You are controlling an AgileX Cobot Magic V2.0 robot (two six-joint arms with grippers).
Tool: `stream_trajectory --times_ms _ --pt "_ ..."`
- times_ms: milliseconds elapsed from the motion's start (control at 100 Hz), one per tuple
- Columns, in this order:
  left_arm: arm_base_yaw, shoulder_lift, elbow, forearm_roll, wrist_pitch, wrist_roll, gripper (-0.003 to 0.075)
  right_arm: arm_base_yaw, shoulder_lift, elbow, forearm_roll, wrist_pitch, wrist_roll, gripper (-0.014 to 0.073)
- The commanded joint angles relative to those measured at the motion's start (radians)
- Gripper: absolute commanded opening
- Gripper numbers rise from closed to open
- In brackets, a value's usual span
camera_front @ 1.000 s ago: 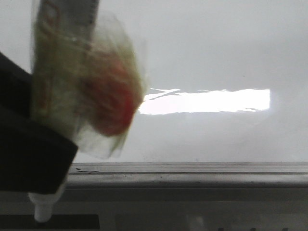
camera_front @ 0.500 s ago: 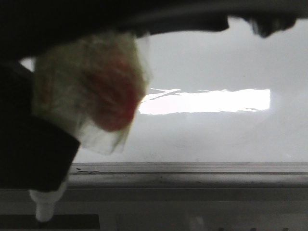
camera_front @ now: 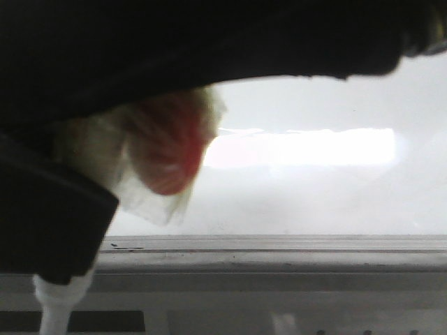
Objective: Write number 7 on whiteboard
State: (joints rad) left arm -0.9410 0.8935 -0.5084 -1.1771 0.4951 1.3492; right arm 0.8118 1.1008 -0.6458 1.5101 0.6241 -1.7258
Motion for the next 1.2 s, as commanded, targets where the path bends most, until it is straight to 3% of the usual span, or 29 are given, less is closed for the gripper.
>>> stream_trajectory --times_ms 0,80,230,280,330,400,530,710,820,950,1110,1190 --pt "-0.003 -0.011 -0.035 -0.024 -0.006 0.041 0.0001 -0.002 -0.016 -0.03 0.077 0.045 0.028 -0.0062" --pt "-0.003 -0.02 -0.035 -0.035 -0.009 0.041 0.0081 -0.002 -0.036 -0.03 0.077 0.006 0.028 -0.0055" --pt "-0.003 -0.092 -0.035 -0.11 -0.096 0.039 0.0433 0.013 -0.111 -0.03 0.039 -0.155 0.011 -0.0039" --pt "-0.003 -0.135 -0.035 -0.134 -0.142 0.039 0.0498 0.036 -0.144 -0.03 0.015 -0.235 0.003 -0.0039" --pt "-0.003 -0.18 -0.035 -0.153 -0.181 0.027 0.0515 0.066 -0.182 -0.03 -0.018 -0.316 0.003 -0.0039" --pt "-0.003 -0.263 -0.035 -0.157 -0.242 -0.015 0.0502 0.119 -0.223 -0.03 -0.064 -0.42 0.003 -0.0039" --pt "-0.003 -0.418 -0.014 -0.157 -0.356 -0.12 0.0397 0.26 -0.265 -0.03 -0.161 -0.624 0.003 -0.0039" --pt "-0.003 -0.598 0.09 -0.167 -0.434 -0.128 0.0157 0.483 -0.221 -0.03 -0.246 -1.034 -0.073 -0.004" --pt "-0.003 -0.669 0.154 -0.202 -0.462 -0.128 -0.0024 0.548 -0.166 -0.03 -0.239 -1.25 -0.073 -0.0043" --pt "-0.003 -0.686 0.178 -0.225 -0.495 -0.128 -0.002 0.552 -0.127 -0.03 -0.217 -1.307 -0.069 -0.0045" --pt "-0.003 -0.686 0.179 -0.225 -0.495 -0.128 -0.002 0.552 -0.125 -0.03 -0.198 -1.437 0.052 -0.0055" --pt "-0.003 -0.686 0.18 -0.225 -0.495 -0.128 -0.002 0.552 -0.131 -0.03 -0.195 -1.434 0.058 -0.0071"
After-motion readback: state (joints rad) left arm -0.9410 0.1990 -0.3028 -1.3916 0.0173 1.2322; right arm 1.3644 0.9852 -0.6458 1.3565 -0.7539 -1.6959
